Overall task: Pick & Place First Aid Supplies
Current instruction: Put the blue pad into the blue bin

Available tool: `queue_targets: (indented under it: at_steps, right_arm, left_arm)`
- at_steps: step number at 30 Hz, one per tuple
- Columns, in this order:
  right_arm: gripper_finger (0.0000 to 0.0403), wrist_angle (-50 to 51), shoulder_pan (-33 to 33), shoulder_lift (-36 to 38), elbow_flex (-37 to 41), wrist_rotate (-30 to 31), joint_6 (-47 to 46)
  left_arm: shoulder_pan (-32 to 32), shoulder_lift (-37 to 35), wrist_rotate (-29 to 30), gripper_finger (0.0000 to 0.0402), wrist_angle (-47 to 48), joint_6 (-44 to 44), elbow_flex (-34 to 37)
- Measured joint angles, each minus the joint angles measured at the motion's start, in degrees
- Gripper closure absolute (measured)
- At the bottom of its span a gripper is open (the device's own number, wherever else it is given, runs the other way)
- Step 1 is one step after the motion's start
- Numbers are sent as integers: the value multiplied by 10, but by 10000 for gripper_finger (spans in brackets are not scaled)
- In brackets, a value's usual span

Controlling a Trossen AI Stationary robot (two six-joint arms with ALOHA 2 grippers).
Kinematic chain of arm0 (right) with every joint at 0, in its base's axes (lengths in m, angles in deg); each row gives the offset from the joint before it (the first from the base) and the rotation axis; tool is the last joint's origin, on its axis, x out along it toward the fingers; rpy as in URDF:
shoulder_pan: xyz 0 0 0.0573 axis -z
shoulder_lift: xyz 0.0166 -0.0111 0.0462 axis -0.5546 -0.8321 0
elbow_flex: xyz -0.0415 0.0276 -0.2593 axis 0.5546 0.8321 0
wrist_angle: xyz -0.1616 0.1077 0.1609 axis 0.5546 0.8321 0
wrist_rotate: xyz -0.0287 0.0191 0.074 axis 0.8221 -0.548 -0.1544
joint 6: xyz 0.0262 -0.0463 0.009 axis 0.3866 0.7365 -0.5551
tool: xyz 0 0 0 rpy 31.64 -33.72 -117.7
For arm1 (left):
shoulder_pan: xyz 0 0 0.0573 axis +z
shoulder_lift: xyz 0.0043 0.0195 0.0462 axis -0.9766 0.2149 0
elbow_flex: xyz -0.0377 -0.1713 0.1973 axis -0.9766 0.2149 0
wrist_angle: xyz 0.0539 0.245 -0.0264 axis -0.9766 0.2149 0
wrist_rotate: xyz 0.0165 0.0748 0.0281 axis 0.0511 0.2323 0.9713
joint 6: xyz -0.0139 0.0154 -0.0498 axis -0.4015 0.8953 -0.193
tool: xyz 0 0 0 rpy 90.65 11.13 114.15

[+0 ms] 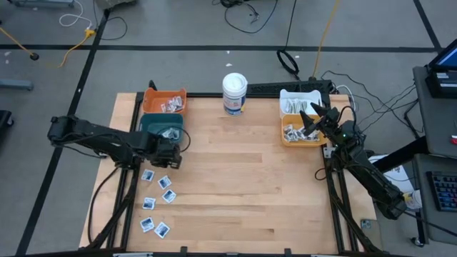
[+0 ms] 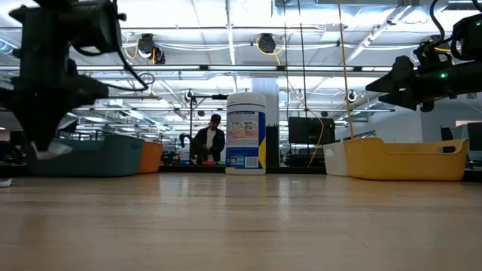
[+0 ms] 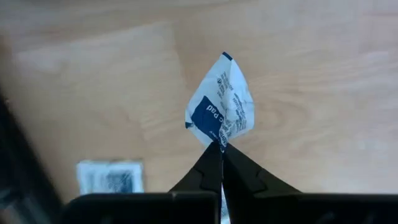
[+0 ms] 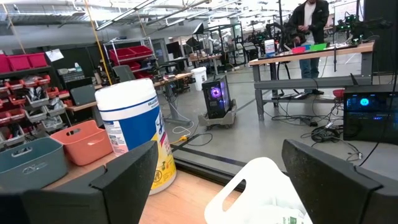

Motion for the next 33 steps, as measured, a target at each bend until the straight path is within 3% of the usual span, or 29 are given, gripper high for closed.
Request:
queue_targets:
  at_steps: [12,27,33]
  right_arm:
    - [66,0,0,0,0,0,0]
    - [66,0,0,0,0,0,0]
    - [66,0,0,0,0,0,0]
  left_arm:
    - [24,-58,11,399,145,4,-76]
    - [351,1,-13,400,152,304,-91]
    - [435,33,-25,400,150,385,-91]
